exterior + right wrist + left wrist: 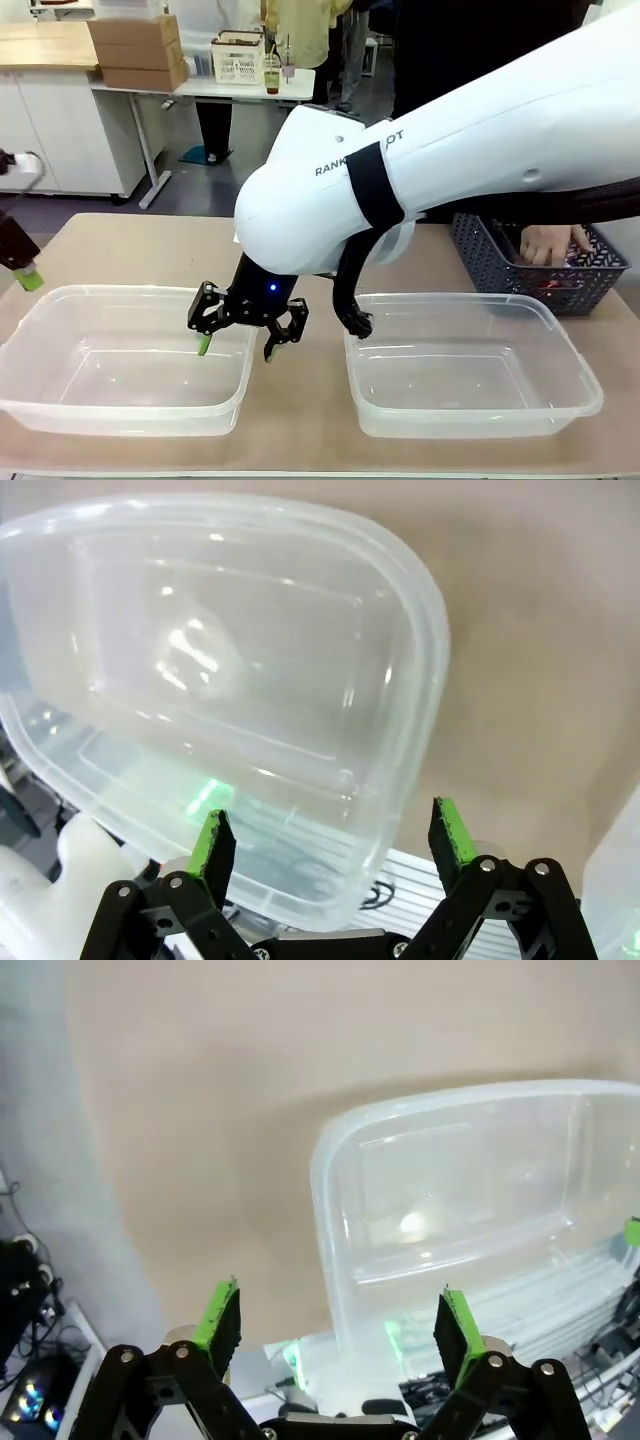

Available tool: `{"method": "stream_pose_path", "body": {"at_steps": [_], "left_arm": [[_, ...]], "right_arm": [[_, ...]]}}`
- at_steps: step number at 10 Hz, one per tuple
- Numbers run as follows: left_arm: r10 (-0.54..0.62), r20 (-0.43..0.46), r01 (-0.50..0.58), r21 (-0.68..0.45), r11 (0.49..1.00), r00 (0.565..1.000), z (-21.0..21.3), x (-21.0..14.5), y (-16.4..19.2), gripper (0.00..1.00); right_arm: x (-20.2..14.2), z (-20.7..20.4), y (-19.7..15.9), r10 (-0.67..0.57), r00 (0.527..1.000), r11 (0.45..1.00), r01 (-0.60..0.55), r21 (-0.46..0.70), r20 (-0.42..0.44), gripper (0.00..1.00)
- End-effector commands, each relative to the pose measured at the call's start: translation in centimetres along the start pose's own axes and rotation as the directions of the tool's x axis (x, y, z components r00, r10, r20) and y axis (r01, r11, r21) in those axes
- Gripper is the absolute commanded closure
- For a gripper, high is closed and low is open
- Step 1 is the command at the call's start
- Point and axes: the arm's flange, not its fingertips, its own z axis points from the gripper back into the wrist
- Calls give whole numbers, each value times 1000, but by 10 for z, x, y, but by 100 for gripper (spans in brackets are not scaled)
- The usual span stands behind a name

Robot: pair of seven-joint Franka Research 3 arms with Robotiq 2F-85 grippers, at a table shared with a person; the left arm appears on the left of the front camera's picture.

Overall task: Sort the waste into each basket.
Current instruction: Pick up the Organizing box on the left side of the table and lift it.

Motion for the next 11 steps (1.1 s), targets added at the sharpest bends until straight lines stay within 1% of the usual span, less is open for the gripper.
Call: {"method": "stream_pose_path", "body": {"at_steps": [1,2,3,5,6,7,8,9,10,11], "left_arm": [[-19,-47,20,9,1000,999,-95,-68,-27,0],[-47,-88,48,7,999,995,-111,-74,-32,0],[-71,-119,72,3,997,990,-123,-80,-37,0],[-80,-146,76,-27,997,986,-132,-87,-45,0],[-76,-153,71,-39,997,985,-135,-88,-45,0],[-72,-152,70,-18,997,986,-138,-90,-45,0],[-76,-134,79,14,997,988,-144,-93,-42,0],[-63,-109,68,42,997,992,-151,-96,-38,38],[-47,-117,54,56,997,992,-158,-101,-38,60],[-31,-143,39,55,998,989,-165,-105,-38,98]], "right_arm": [[12,-1,18,-35,999,999,34,-25,-20,0],[16,-4,20,-53,998,996,51,-66,-29,0],[19,-8,21,-65,997,995,62,-77,-40,0],[18,-8,22,-87,995,991,81,-111,-54,0],[17,-7,22,-93,994,987,85,-136,-53,2],[16,-6,21,-101,993,983,91,-158,-55,50],[14,-5,22,-102,994,980,93,-178,-42,62],[12,-4,21,-100,995,979,93,-184,-28,100],[10,-1,20,-102,995,977,96,-189,-21,100],[8,1,19,-102,995,977,98,-189,-14,100]]}}
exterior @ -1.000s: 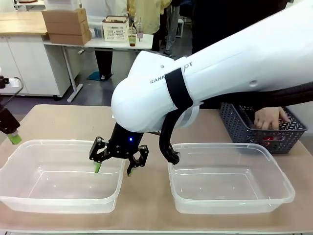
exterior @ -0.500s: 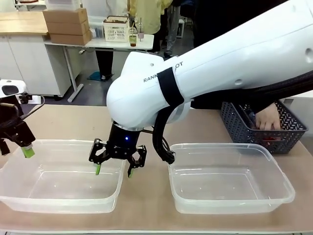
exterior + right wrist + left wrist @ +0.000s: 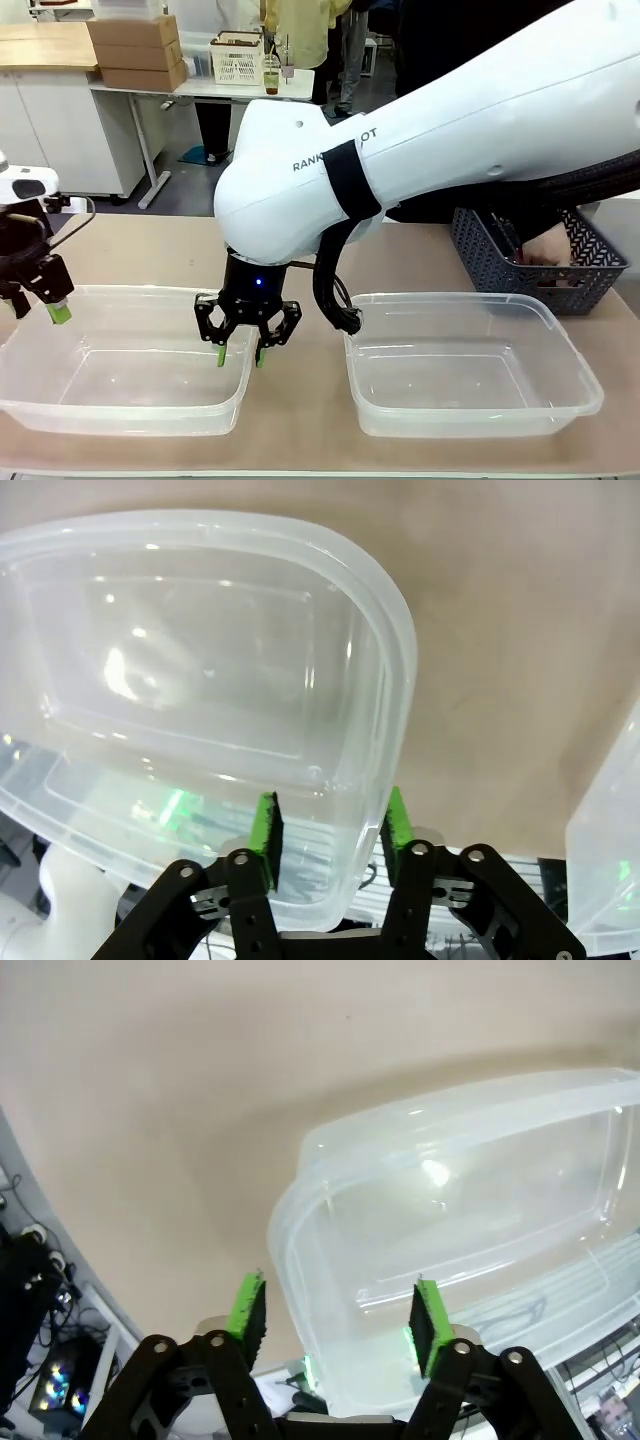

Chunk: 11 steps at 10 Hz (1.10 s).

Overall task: Sort the waste into each basket.
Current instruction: Pick up the Organizing box on the left side of the table and lift it.

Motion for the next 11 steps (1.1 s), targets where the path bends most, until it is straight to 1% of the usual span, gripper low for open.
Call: {"method": "stream_pose_path", "body": {"at_steps": [1,2,3,4,5,9,10,11], "left_arm": [[45,-6,-45,75,996,999,-127,-119,-35,100],[49,-12,-48,60,997,999,-128,-119,-36,100],[45,-12,-44,58,997,999,-126,-119,-38,100],[41,-10,-40,61,997,999,-124,-118,-38,98],[45,-7,-45,62,997,999,-121,-117,-38,100],[56,14,-57,44,997,998,-111,-117,-40,100],[77,14,-78,51,996,997,-105,-115,-39,100],[103,-4,-103,37,994,995,-93,-112,-40,100]], "right_arm": [[-4,6,5,-20,999,999,21,-32,28,88],[-5,6,6,-16,1000,999,17,-31,24,97],[-6,6,6,-11,1000,1000,11,-28,15,100],[-7,7,5,-11,1000,1000,12,-24,13,100],[-7,6,4,-15,1000,1000,15,-22,12,100],[-7,5,2,-27,1000,999,27,-29,-1,100],[-6,5,1,-30,999,999,30,-33,-13,100],[-6,8,0,-36,999,999,35,-39,-26,100]]}}
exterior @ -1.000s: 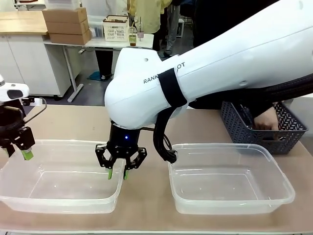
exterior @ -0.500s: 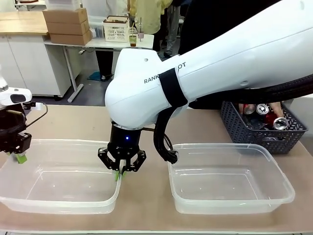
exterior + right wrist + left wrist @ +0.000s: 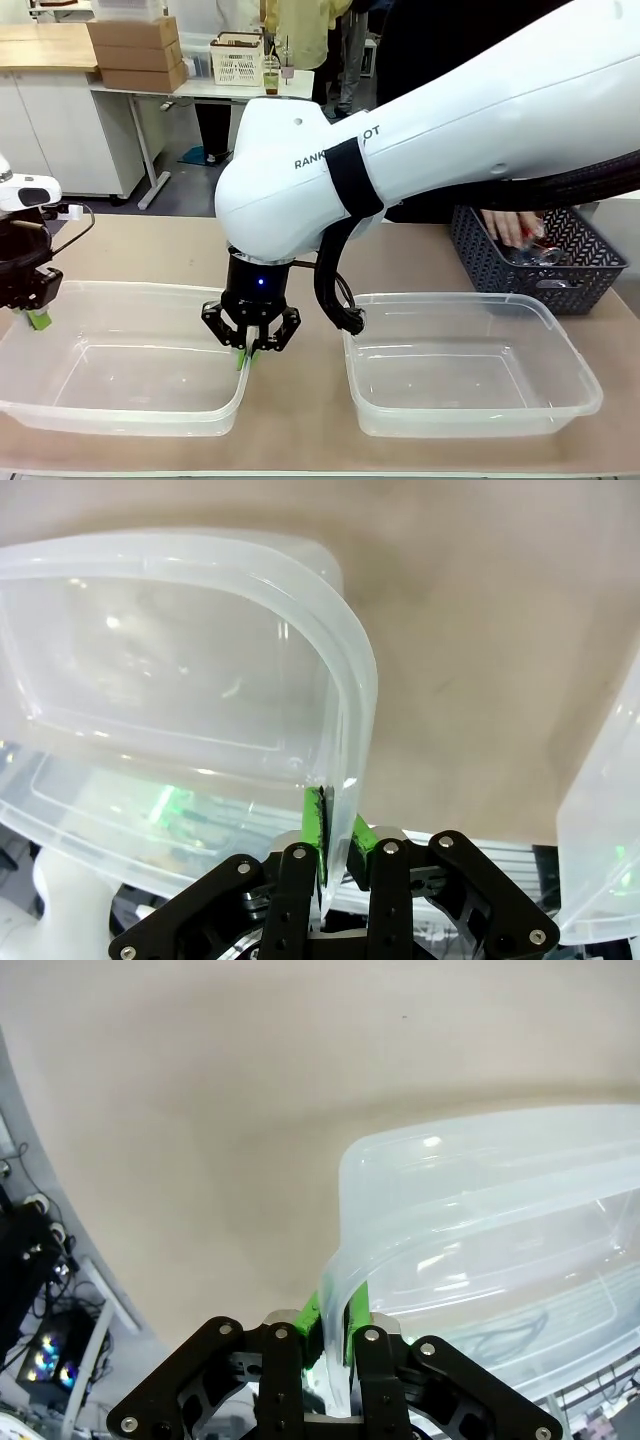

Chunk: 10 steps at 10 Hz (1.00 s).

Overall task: Sort the waste into each basket.
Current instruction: Pick up the Organizing box on the left side of the table and lift it.

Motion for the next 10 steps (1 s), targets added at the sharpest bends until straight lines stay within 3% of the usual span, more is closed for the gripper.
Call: {"method": "stream_pose_path", "body": {"at_steps": [1,4,6,8,9,10], "left_arm": [[48,12,-49,24,999,999,-68,-111,-43,100],[88,47,-91,69,993,995,39,-73,-58,100],[139,52,-139,1,990,989,89,-42,-61,100],[122,164,-112,-73,991,979,145,-23,-72,100],[114,97,-111,-41,993,989,98,-47,-80,100],[114,97,-111,-41,993,989,98,-47,-80,100]], "right_arm": [[-4,17,1,-21,1000,999,20,-29,-21,100],[-16,97,-27,-46,999,995,45,-87,-19,100],[-26,132,-49,-22,998,995,16,-103,-59,100],[-33,144,-71,-3,996,988,-10,-153,-87,100],[-46,133,-75,114,992,991,-117,-63,-49,100],[-33,142,-45,-30,999,994,26,-102,-35,100]]}}
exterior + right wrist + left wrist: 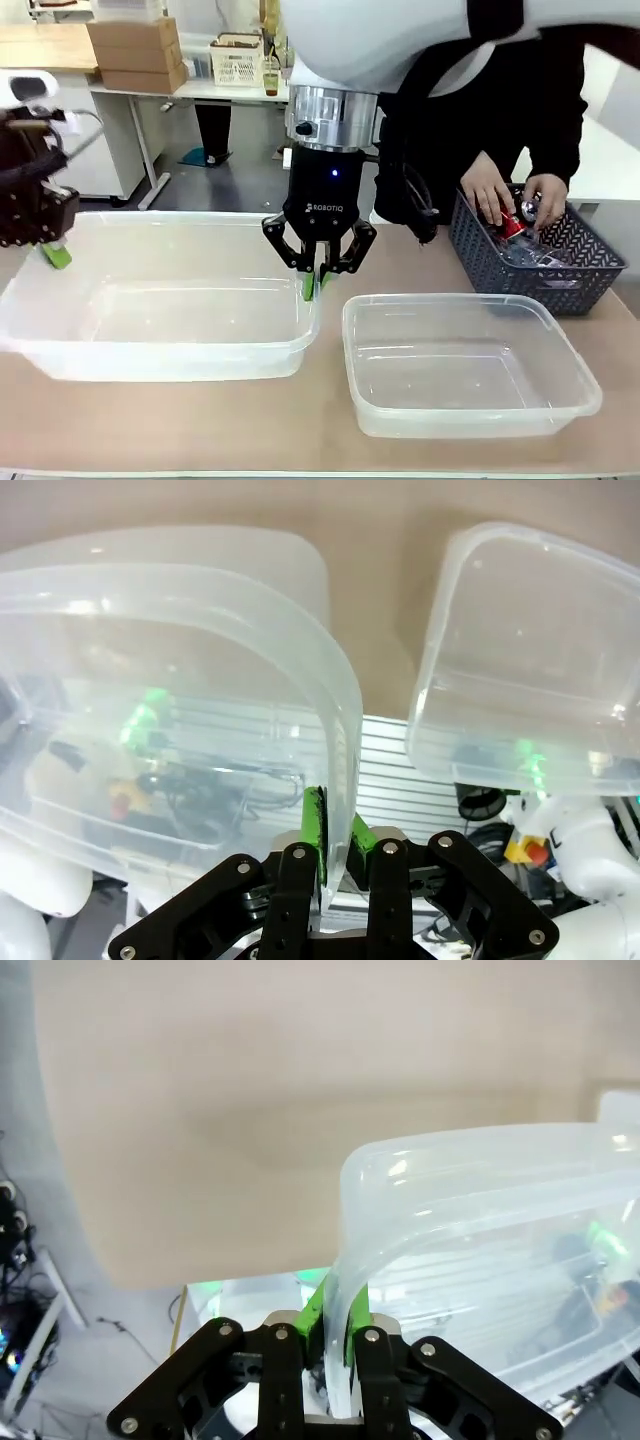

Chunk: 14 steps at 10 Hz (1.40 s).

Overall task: Sort the waste into each basket.
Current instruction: Pick up the Organizing box on the left side of the table and lift it.

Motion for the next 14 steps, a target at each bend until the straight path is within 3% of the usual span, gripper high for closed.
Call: {"method": "stream_pose_path", "body": {"at_steps": [1,2,3,4,5,6,7,10,12,14], "left_arm": [[11,-5,-11,29,1000,1000,-13,-12,14,100],[11,-5,-11,29,1000,1000,-13,-12,14,100],[6,-16,-6,3,1000,1000,-10,-4,3,93],[56,19,-55,-38,998,998,-2,9,-6,93],[177,7,-173,-166,971,984,5,29,-18,93],[310,9,-300,-224,927,951,11,53,-34,93],[293,4,-286,-204,936,956,17,70,-49,93],[280,46,-272,-133,953,959,10,110,-111,93],[246,82,-236,-109,966,966,-2,117,-147,93],[209,136,-198,-90,976,968,-16,114,-171,93]], "right_arm": [[4,-5,3,-50,999,999,50,-20,-11,100],[4,-5,3,-50,999,999,50,-20,-11,100],[1,-3,2,-10,1000,1000,10,-2,-5,94],[12,-1,-20,-9,1000,1000,9,16,-5,94],[17,4,-41,-37,999,999,37,11,-9,94],[19,13,-62,-24,1000,1000,24,5,-8,94],[22,20,-78,22,999,999,-23,-35,-35,94],[38,27,-112,5,996,998,-10,-56,-89,94],[45,17,-127,-31,992,999,34,22,-123,94],[43,10,-149,-67,995,995,73,74,-77,94]]}}
